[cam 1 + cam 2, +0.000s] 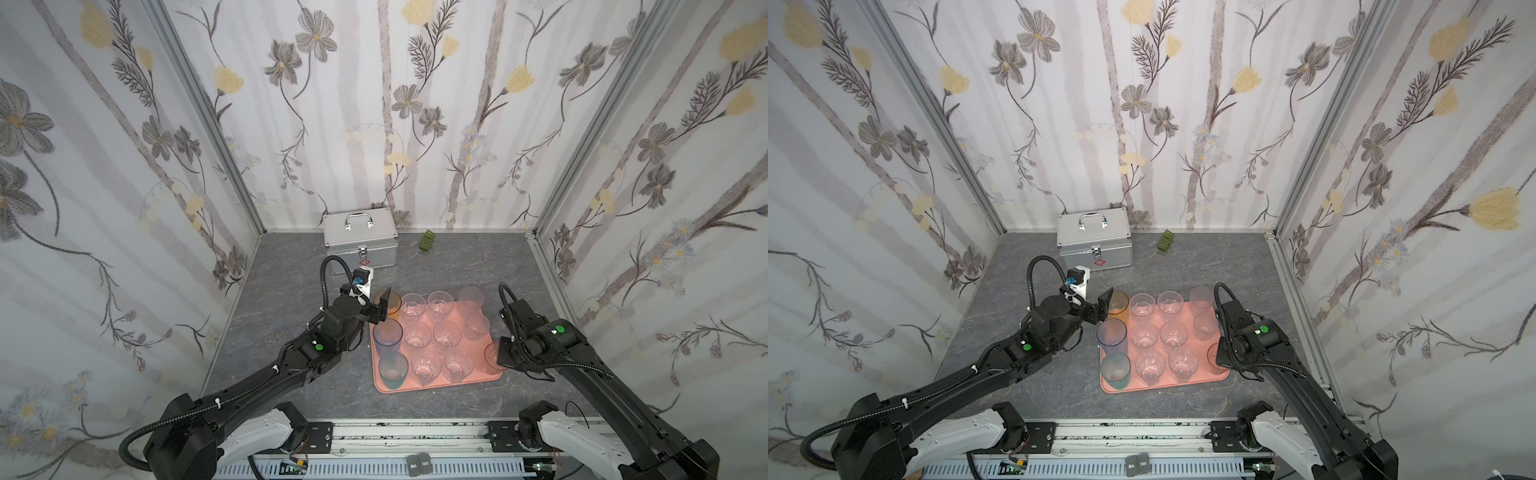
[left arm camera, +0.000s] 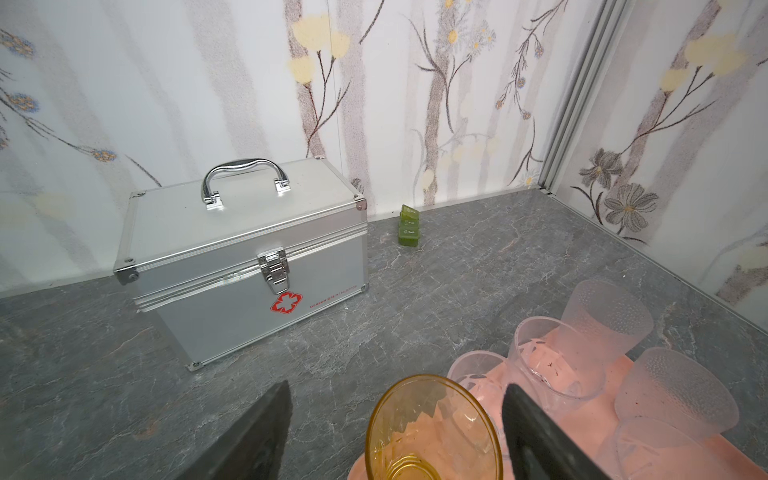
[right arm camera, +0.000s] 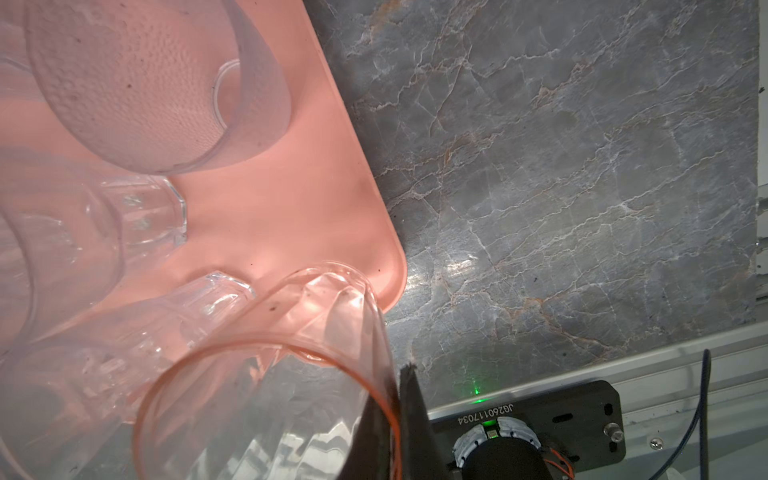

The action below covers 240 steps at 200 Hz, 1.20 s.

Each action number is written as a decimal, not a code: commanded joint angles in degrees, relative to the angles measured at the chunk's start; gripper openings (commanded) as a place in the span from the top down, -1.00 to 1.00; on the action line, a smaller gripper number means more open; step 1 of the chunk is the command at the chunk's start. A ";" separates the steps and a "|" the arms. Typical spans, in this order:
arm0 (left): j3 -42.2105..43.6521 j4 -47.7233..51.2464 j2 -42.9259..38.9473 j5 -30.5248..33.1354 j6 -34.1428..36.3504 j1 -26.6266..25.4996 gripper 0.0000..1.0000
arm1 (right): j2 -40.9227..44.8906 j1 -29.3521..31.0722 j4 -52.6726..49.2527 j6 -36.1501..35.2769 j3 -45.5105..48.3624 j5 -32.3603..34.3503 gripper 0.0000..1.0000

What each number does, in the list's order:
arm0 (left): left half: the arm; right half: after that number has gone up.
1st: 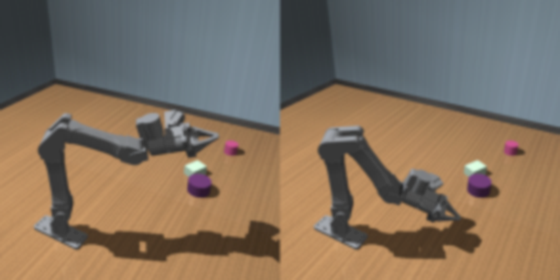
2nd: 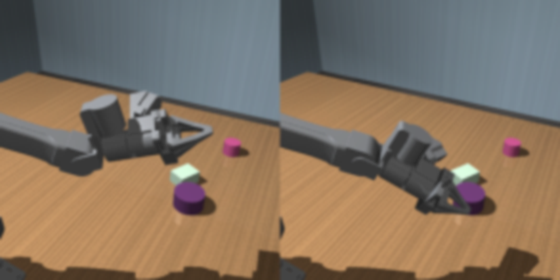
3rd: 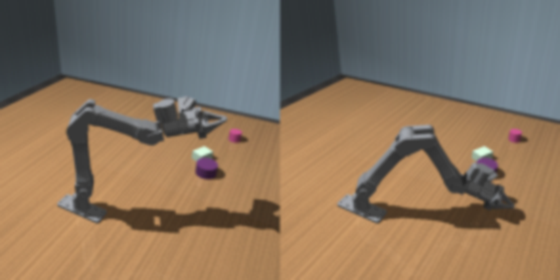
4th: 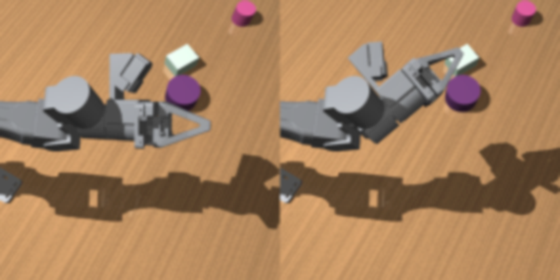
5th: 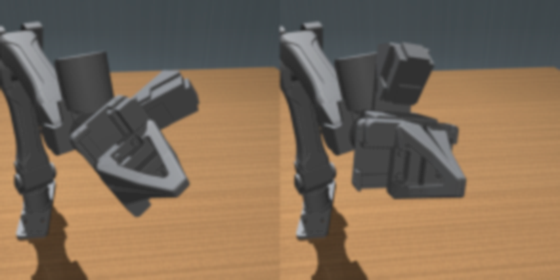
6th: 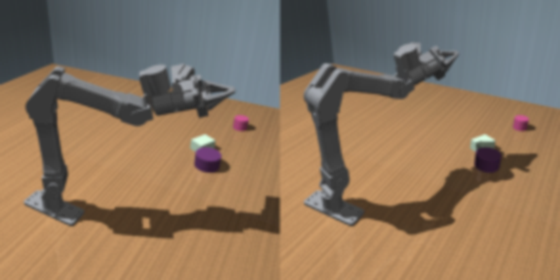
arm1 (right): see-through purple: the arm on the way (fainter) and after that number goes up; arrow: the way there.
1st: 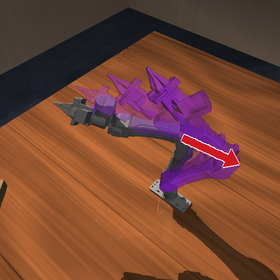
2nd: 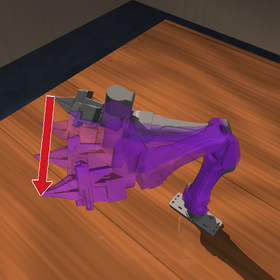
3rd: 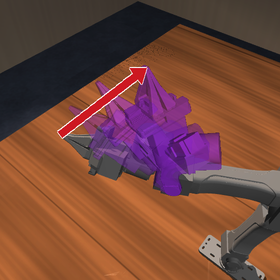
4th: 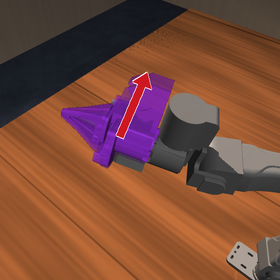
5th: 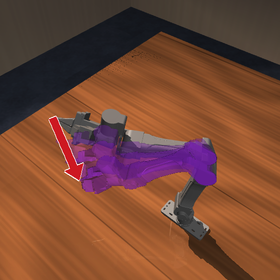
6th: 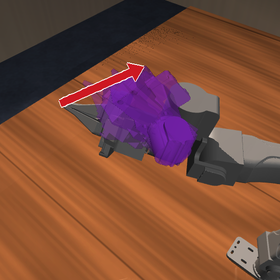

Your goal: Place the glasses into the tray

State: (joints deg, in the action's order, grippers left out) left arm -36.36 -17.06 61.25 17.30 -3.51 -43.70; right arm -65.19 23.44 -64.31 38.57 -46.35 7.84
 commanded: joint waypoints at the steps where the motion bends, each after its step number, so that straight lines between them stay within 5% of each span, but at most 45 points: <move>1: 0.62 -2.36 -0.91 -0.17 -1.16 0.11 -0.64 | -2.11 0.50 5.14 1.28 0.70 0.37 1.00; 99: 2.43 -2.28 -3.58 0.67 -1.15 0.28 -0.64 | -7.50 0.38 11.74 -0.51 5.50 1.66 0.87; 141: 2.39 -1.61 -5.77 1.66 -1.19 0.28 -0.64 | -4.84 -0.20 3.67 -2.28 -5.21 3.61 0.29; 169: 0.47 3.57 -9.91 2.55 -0.03 1.59 -0.65 | -2.76 -6.47 0.01 -6.38 -19.73 4.88 0.14; 184: 0.82 5.79 -12.04 2.45 0.27 3.53 -0.68 | 0.59 -10.56 8.88 -8.29 -20.49 4.15 -0.02; 213: 7.61 4.30 -18.58 5.74 -3.03 11.03 -0.85 | 7.75 -17.08 39.93 -12.92 -4.83 7.23 -0.52; 224: 10.25 3.04 -19.54 7.03 -5.23 15.20 -0.86 | 8.52 -18.34 52.39 -14.09 1.55 6.64 -0.96; 240: 13.05 -0.50 -19.04 10.54 -6.01 18.58 -0.88 | 6.13 -19.91 63.11 -14.07 7.52 8.52 -0.99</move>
State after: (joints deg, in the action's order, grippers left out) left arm -26.48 -13.50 42.19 21.96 -6.35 -28.84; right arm -57.17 5.48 -29.50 27.59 -45.58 13.85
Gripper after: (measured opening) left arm 0.934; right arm 0.985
